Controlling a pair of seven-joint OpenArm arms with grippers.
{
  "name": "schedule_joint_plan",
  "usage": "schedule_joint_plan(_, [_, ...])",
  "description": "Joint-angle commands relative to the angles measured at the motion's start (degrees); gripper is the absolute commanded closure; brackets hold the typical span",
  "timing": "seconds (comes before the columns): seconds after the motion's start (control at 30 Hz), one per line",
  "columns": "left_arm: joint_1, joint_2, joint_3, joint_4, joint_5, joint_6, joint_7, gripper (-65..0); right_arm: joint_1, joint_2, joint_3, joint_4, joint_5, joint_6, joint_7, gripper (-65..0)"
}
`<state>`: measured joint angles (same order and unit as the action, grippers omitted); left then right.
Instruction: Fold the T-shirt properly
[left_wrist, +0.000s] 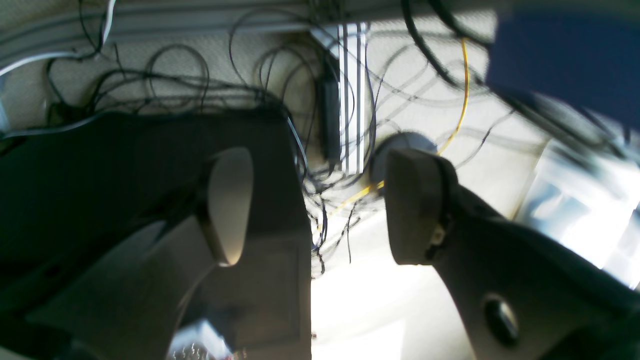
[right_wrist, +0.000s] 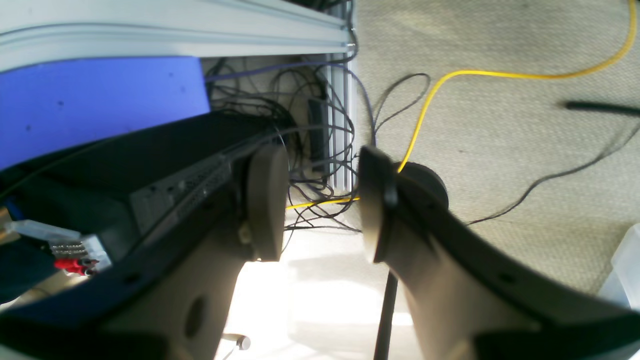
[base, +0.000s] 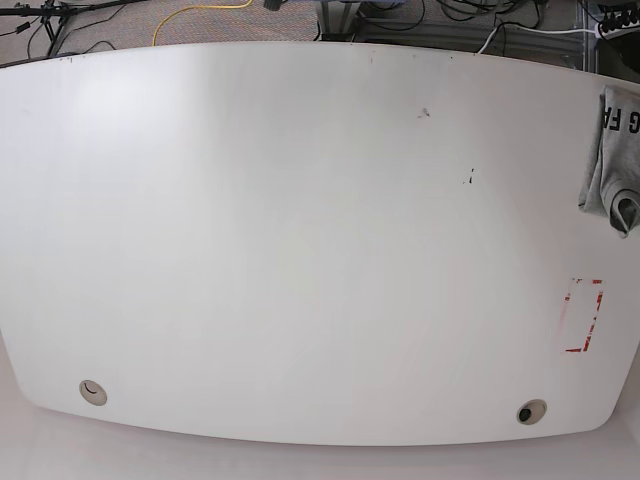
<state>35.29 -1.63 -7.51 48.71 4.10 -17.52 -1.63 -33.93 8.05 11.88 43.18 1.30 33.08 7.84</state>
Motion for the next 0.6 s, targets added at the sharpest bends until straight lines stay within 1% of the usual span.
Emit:
schedule_joint_plan(0.0, [-2.2,-0.7,0.0,-3.9,0.1,-0.2,-0.3,-38.5,0.0,0.3,-0.1,-1.1,0.1,-1.5,0.7,-22.5])
schedule_joint_plan(0.13, [-9.2,-1.8,0.1,-13.9,0.2,-0.1,-0.3,-38.5,3.0,-0.6,-2.3,-4.1,0.1,-4.7,0.7,-22.7])
schedule_joint_plan(0.27, [-15.7,-2.5,0.1,-23.6,0.1,-0.1,-0.4,-38.5,6.6,-0.6,-4.2,-9.6,0.1,-7.2,0.7,-22.8])
schedule_joint_plan(0.4, [-19.7,-3.2,0.1,-28.7,0.1,-0.1,-0.4,-38.5,9.8,-0.6,-4.9,-14.7,0.1,-8.2,0.7,-23.0])
schedule_joint_plan(0.47, [-20.8,-3.3,0.1,-30.3,0.1,0.0,-0.4,-38.5,11.1,-0.6,-4.8,-16.1,0.1,-8.2,0.7,-23.0])
schedule_joint_plan(0.57, [-22.0,-3.3,0.1,-31.9,0.2,1.4,-0.3,-38.5,12.5,-0.7,-4.8,-17.6,0.1,-8.3,0.7,-23.1])
